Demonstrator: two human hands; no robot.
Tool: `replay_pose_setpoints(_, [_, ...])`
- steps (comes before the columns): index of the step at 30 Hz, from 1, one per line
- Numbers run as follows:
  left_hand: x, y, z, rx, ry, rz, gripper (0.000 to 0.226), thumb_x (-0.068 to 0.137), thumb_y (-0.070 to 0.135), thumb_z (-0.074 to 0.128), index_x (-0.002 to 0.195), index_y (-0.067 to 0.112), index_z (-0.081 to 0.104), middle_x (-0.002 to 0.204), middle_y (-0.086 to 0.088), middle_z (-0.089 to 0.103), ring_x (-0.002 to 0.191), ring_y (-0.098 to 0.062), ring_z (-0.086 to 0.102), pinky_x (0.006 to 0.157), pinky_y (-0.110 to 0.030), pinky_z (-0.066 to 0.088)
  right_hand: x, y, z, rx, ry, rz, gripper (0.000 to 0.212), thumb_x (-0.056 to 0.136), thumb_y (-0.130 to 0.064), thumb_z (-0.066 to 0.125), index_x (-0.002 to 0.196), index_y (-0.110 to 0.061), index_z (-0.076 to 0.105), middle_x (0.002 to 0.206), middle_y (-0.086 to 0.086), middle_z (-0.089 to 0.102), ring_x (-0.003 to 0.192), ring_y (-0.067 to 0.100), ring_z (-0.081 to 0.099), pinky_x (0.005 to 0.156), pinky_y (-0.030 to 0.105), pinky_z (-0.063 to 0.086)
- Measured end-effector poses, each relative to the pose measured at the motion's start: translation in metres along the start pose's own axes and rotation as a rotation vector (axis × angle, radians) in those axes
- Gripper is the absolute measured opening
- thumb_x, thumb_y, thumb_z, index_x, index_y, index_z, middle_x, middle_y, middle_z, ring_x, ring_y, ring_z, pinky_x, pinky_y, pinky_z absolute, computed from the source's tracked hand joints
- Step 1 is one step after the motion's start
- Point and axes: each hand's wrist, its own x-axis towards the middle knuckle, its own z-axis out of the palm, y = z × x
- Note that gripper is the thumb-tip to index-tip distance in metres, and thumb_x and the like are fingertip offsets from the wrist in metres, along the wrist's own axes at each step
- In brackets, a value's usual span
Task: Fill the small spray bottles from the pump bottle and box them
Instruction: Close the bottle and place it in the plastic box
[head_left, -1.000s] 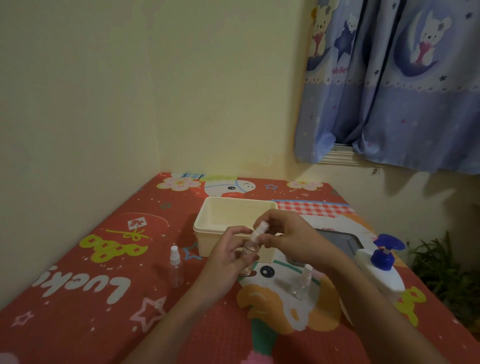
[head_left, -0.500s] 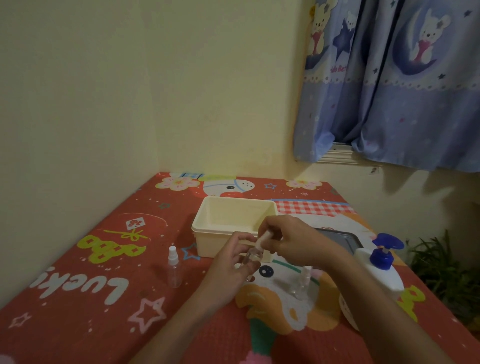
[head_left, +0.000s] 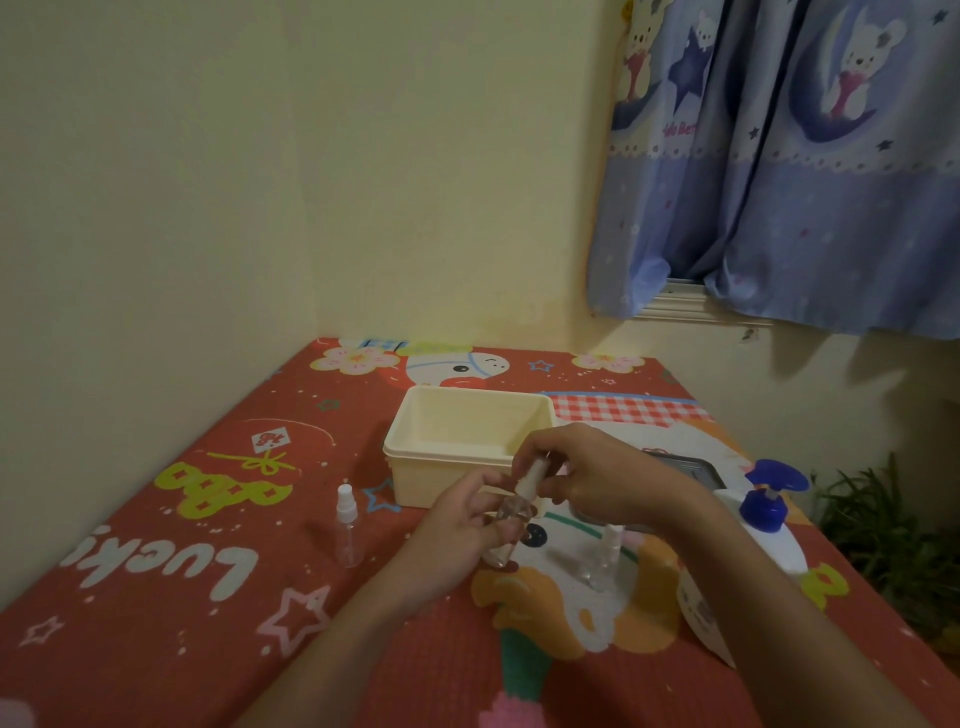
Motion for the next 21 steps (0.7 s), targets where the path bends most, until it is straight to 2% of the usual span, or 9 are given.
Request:
replay_pose_setpoints(4, [-0.003,0.006,0.001,-0.054,-0.027,-0.036,0.026,0.089,-0.002,0.062,0.112,0.010,0.058,0.098,-0.001,0.074,0.093,-0.021,0.067,0.088,-0.056,0.052,0.000,0.000,-0.002,0.013,-0.008,-0.014,0.030,0.087,0.002,0.056,0.099,-0.024,0.067,0.096,-0.010,0.065,0.086,0.002,0.059,0.064,0.012,0.046])
replay_pose_setpoints(8, [-0.007,0.008,-0.002,-0.150,-0.098,-0.118,0.029,0.090,-0.002,0.060,0.118,0.005,0.058,0.105,-0.011,0.071,0.096,-0.025,0.069,0.080,-0.050,0.058,-0.003,-0.001,-0.003,0.076,-0.037,-0.030,0.034,0.085,0.008,0.052,0.096,-0.020,0.068,0.096,-0.007,0.066,0.083,0.002,0.059,0.061,0.004,0.044])
replay_pose_setpoints(10, [-0.008,0.009,-0.004,-0.178,-0.135,-0.129,0.030,0.091,-0.001,0.060,0.120,0.005,0.058,0.104,-0.010,0.071,0.097,-0.027,0.068,0.080,-0.050,0.058,-0.004,0.000,-0.003,0.108,-0.055,-0.022,0.031,0.086,0.006,0.053,0.097,-0.019,0.068,0.095,-0.006,0.067,0.081,0.002,0.060,0.060,0.006,0.045])
replay_pose_setpoints(14, [-0.007,0.007,0.000,-0.041,-0.067,-0.055,0.038,0.087,-0.003,0.064,0.119,0.017,0.056,0.099,-0.007,0.072,0.089,-0.019,0.069,0.069,-0.036,0.057,-0.004,0.005,-0.001,0.073,-0.128,0.067,0.013,0.093,-0.018,0.056,0.104,-0.017,0.063,0.090,-0.003,0.067,0.077,0.009,0.066,0.071,0.023,0.056])
replay_pose_setpoints(15, [-0.006,0.006,0.002,-0.015,-0.043,-0.032,0.040,0.087,-0.003,0.065,0.118,0.019,0.054,0.099,-0.008,0.071,0.087,-0.016,0.069,0.068,-0.032,0.055,-0.004,0.005,0.000,0.067,-0.133,0.093,0.018,0.094,-0.027,0.055,0.101,-0.013,0.062,0.086,-0.001,0.067,0.072,0.012,0.066,0.069,0.025,0.056])
replay_pose_setpoints(17, [-0.006,0.006,0.006,0.012,-0.013,0.002,0.040,0.087,-0.001,0.065,0.117,0.021,0.052,0.100,-0.008,0.071,0.085,-0.013,0.069,0.066,-0.028,0.054,-0.001,0.004,0.004,0.024,-0.093,0.146,0.042,0.092,-0.045,0.053,0.088,-0.005,0.062,0.070,0.000,0.065,0.058,0.013,0.060,0.059,0.028,0.051])
replay_pose_setpoints(19, [-0.006,0.005,0.010,0.031,-0.005,0.026,0.040,0.088,0.002,0.065,0.118,0.024,0.050,0.101,-0.005,0.072,0.088,-0.012,0.070,0.067,-0.026,0.054,0.001,0.004,0.010,-0.050,-0.002,0.189,0.056,0.087,-0.059,0.051,0.067,-0.007,0.059,0.052,-0.005,0.055,0.044,0.006,0.048,0.050,0.024,0.040])
replay_pose_setpoints(21, [-0.007,0.005,0.012,0.033,-0.008,0.045,0.038,0.089,0.003,0.064,0.120,0.023,0.051,0.104,-0.005,0.072,0.092,-0.013,0.071,0.070,-0.027,0.055,0.002,0.006,0.014,-0.038,0.064,0.220,0.061,0.084,-0.067,0.047,0.057,-0.012,0.054,0.048,-0.006,0.049,0.039,0.005,0.042,0.049,0.024,0.038])
